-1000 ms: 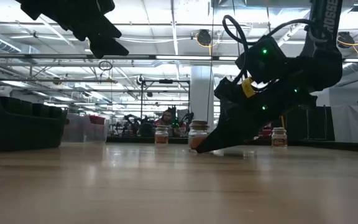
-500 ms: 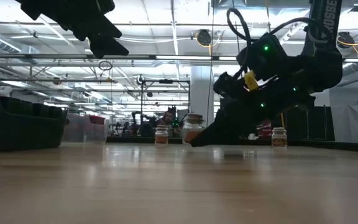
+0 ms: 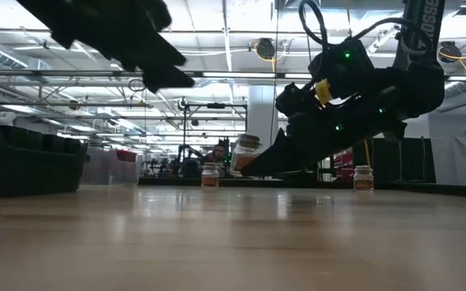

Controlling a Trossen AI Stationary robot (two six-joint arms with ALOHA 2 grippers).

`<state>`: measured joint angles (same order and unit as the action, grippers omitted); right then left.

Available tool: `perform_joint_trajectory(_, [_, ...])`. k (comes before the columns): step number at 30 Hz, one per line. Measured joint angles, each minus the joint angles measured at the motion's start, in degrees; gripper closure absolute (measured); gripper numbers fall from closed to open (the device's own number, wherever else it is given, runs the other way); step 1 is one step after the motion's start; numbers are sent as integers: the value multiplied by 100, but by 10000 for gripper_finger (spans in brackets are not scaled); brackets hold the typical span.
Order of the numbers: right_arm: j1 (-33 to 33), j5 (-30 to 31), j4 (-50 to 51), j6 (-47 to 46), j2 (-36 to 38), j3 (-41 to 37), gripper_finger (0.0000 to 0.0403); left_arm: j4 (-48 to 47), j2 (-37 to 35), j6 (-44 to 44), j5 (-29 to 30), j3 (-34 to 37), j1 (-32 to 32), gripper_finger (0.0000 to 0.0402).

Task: Sort spices by type
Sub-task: Put the brown seasoning bottle into the gray bin

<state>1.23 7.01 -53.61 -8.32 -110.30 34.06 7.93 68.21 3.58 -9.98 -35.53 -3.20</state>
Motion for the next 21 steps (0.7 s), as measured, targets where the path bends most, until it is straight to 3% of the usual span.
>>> perform_joint_trajectory(12, [0, -138, -19, 9, 2, 0, 253, 1783, 1759, -890, 117, -164, -3, 102])
perform_joint_trajectory(21, [0, -138, -54, 105, 2, 0, 251, 2036, 2664, -851, 162, -449, -20, 102])
